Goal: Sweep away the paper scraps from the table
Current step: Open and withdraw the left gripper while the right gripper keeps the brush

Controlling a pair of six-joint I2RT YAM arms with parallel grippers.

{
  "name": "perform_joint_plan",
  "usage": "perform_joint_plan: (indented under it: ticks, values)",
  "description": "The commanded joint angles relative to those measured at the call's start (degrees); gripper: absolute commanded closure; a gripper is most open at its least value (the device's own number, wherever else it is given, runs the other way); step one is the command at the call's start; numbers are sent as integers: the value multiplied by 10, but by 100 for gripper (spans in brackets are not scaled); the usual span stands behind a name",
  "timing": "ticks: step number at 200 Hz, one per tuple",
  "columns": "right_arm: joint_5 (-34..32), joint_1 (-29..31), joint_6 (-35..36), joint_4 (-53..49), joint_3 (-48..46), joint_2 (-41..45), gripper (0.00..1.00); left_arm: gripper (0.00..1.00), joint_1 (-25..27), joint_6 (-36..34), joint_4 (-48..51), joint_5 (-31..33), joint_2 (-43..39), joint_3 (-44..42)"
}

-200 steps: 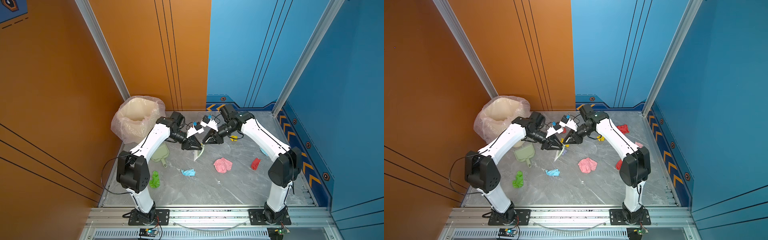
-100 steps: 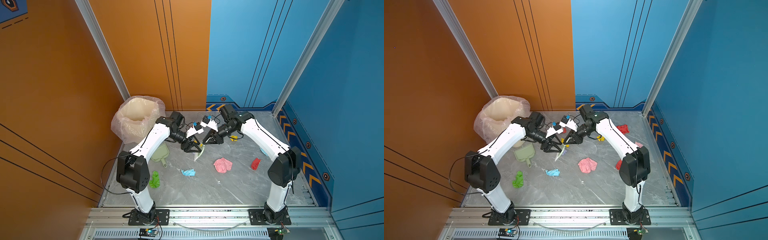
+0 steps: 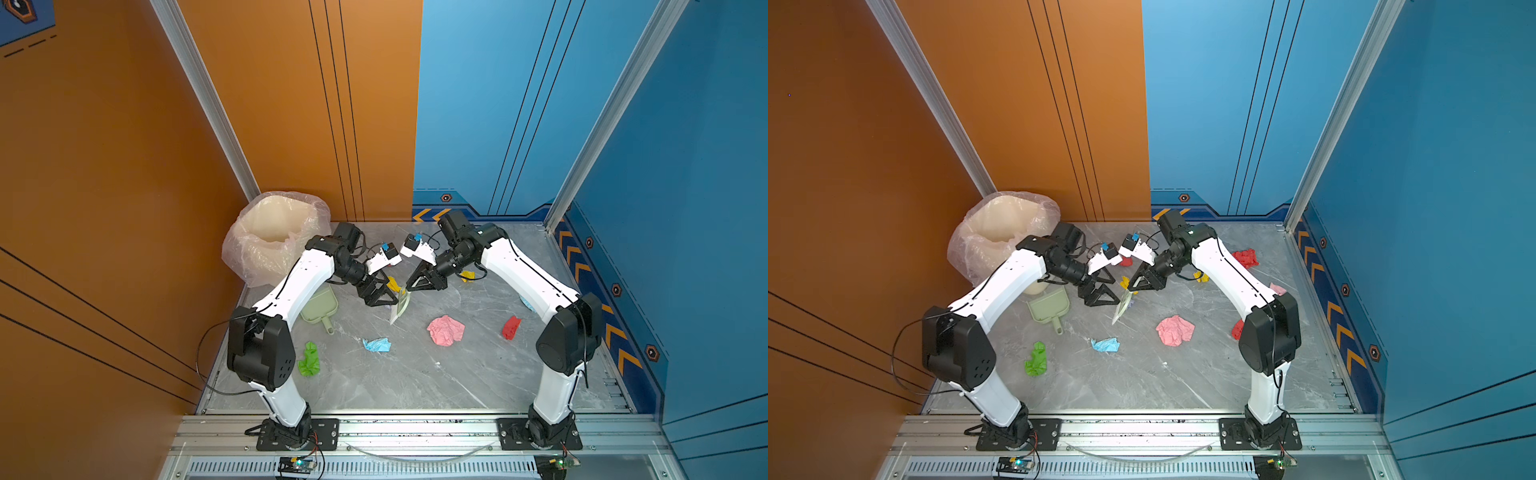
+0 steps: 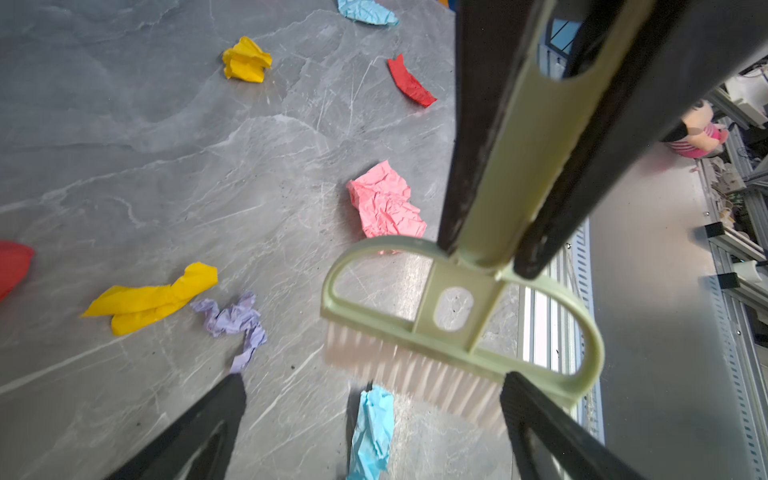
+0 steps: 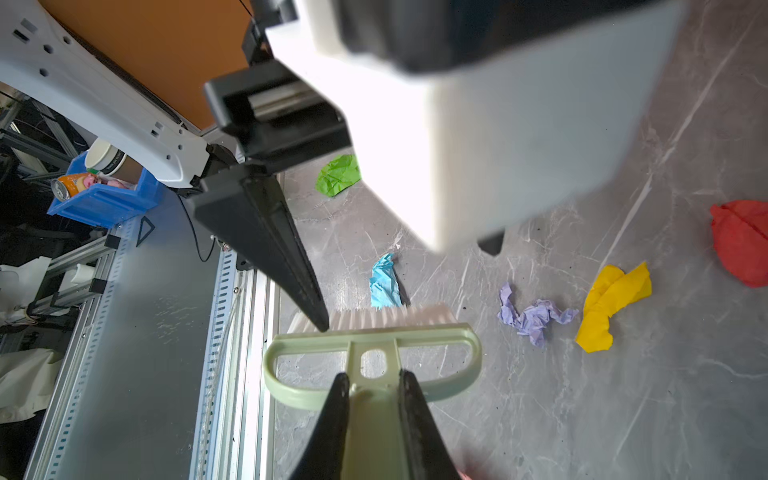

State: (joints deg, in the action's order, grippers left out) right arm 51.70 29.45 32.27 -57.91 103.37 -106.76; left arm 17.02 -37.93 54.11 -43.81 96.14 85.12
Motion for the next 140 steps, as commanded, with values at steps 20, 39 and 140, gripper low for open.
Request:
perform_joint_plan:
  ticks: [20, 39, 140]
  values:
    - [-5, -14, 6, 17, -32, 49, 100, 2, -11, 72, -68, 75, -67, -70]
    - [-6, -19, -7, 38, -44, 61, 100, 2, -16, 114, -112, 123, -97, -107]
    - [-76, -17, -171, 318, -215, 174, 100, 2, -29, 492, -286, 489, -275, -325]
